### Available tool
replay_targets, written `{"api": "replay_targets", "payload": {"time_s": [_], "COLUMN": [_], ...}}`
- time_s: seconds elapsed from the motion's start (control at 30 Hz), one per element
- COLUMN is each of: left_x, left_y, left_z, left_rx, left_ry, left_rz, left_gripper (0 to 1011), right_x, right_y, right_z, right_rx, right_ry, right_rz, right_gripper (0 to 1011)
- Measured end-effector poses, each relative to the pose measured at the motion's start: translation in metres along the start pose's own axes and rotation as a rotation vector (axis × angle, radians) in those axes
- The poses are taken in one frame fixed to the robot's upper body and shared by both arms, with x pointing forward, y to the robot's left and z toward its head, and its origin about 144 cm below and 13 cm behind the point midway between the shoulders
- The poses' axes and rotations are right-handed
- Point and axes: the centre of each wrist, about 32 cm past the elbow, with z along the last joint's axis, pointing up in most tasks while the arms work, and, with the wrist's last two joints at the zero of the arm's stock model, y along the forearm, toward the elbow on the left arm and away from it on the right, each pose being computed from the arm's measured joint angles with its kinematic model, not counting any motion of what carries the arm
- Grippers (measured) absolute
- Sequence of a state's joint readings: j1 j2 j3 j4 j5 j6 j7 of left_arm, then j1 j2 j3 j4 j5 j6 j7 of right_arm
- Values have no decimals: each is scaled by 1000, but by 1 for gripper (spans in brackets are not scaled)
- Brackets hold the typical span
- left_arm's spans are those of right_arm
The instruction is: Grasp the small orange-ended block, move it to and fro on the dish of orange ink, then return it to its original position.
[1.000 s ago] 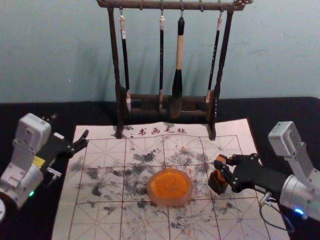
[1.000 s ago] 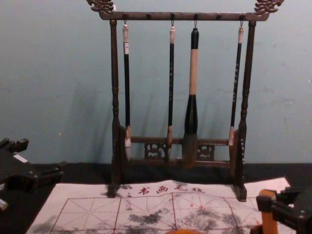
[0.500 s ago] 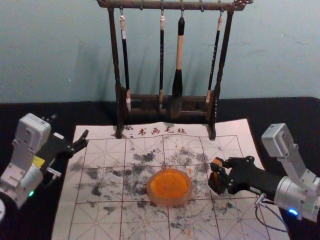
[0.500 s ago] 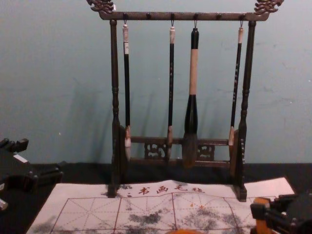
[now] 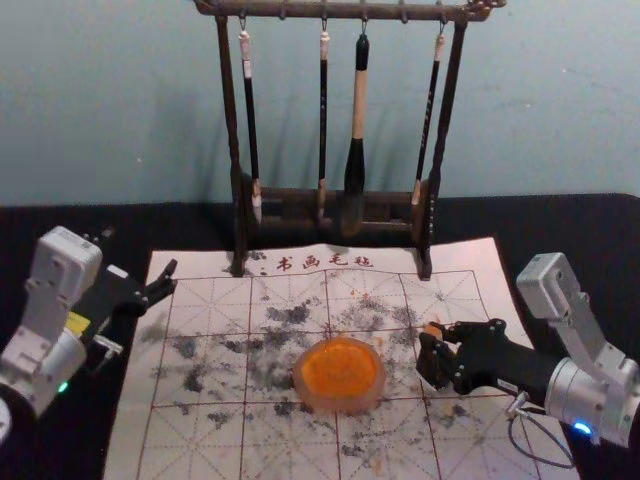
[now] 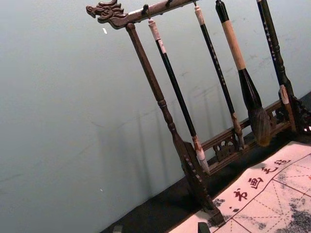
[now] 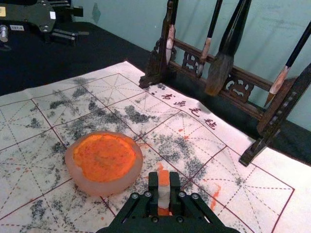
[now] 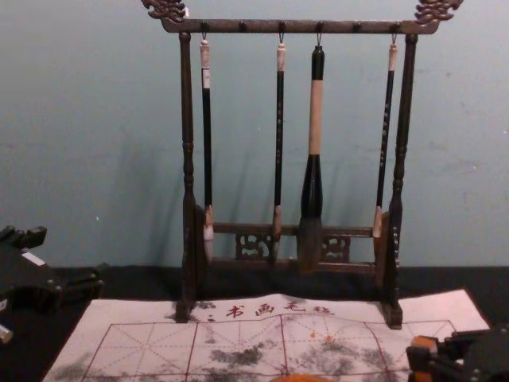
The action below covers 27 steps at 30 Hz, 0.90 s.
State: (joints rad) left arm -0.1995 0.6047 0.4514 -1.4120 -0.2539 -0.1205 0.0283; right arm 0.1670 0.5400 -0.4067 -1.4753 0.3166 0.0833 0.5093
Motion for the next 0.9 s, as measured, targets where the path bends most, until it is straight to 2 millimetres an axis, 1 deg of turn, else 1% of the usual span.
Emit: {"api": "replay_targets", "payload": {"time_s": [0.67,0.77,0.8,0.87,0.9], "left_x": [0,0,0,0,0], "left_y": [0,0,0,0,0], "left_z": [0,0,0,0,0], "left_rx": [0,0,0,0,0], "left_ry": [0,0,0,0,0], "left_rz": [0,0,0,0,0], "left_gripper": [1001,1001,1001,1001,1001], "right_x": [0,0,0,0,0], "right_y": [0,0,0,0,0], "right_z": [0,0,0,0,0], "right_rx": [-1,-1,-1,-1,0], "right_ry": [0,-1,-1,-1,-1], "right_rz": [-1,-1,-1,-1,-1], "right_gripper": [80,114,165,194,257]}}
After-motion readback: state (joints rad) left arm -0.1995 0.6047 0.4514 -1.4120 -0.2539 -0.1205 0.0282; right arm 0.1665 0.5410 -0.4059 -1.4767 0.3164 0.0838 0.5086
